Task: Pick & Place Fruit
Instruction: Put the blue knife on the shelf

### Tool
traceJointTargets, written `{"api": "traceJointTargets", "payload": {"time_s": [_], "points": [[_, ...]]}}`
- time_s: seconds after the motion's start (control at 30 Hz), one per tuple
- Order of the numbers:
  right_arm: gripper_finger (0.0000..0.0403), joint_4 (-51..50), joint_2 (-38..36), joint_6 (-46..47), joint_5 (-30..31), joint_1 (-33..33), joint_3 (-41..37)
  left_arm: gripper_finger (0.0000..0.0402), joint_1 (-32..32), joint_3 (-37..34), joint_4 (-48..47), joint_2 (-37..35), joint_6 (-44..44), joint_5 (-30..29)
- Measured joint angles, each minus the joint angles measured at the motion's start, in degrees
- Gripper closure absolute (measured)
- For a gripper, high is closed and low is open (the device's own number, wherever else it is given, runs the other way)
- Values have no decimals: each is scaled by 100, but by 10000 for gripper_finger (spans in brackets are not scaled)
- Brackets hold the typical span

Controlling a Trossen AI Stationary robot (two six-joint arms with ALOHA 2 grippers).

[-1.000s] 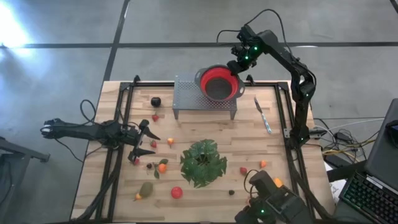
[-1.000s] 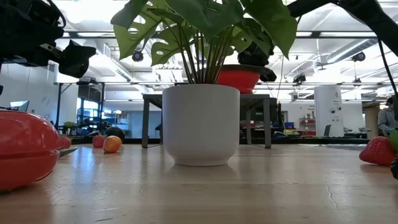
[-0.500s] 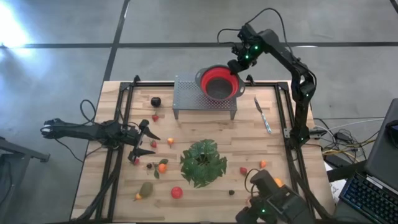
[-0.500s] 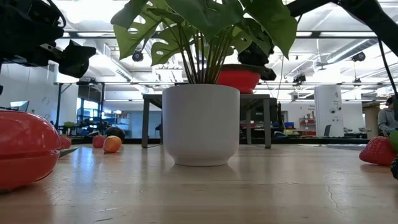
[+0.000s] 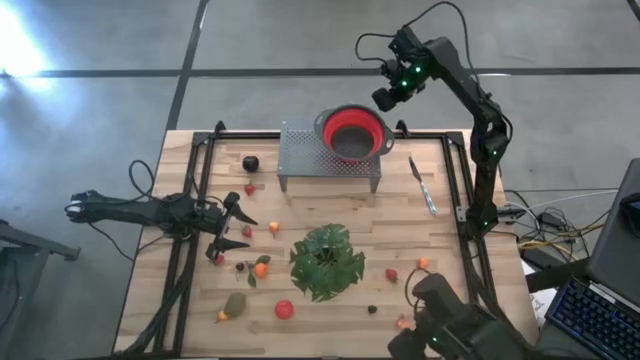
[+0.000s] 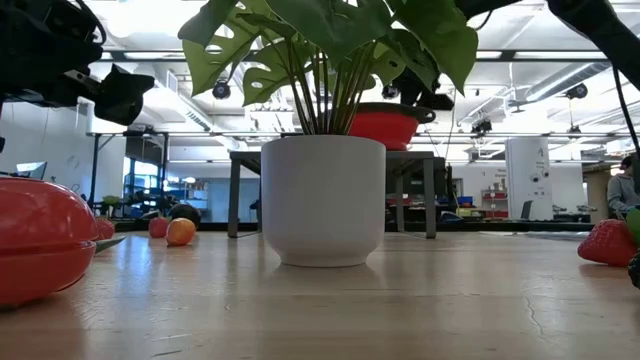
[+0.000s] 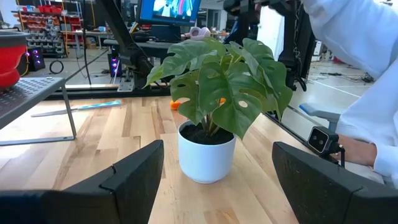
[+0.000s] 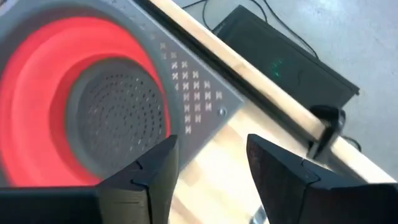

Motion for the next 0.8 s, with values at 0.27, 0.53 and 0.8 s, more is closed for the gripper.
{"api": "traceJointTargets", "payload": {"time_s": [0.27, 0.53, 0.8], "points": [[228, -506, -699, -79, -1, 85, 176, 96, 0, 0, 2, 0, 0, 2], [237, -488, -1964, 235, 751, 289, -709, 96, 0, 0, 2, 0, 1, 0], [227, -500, -3284, 741, 1448, 996, -2782, 96, 1, 0, 1, 0, 1, 0]]}}
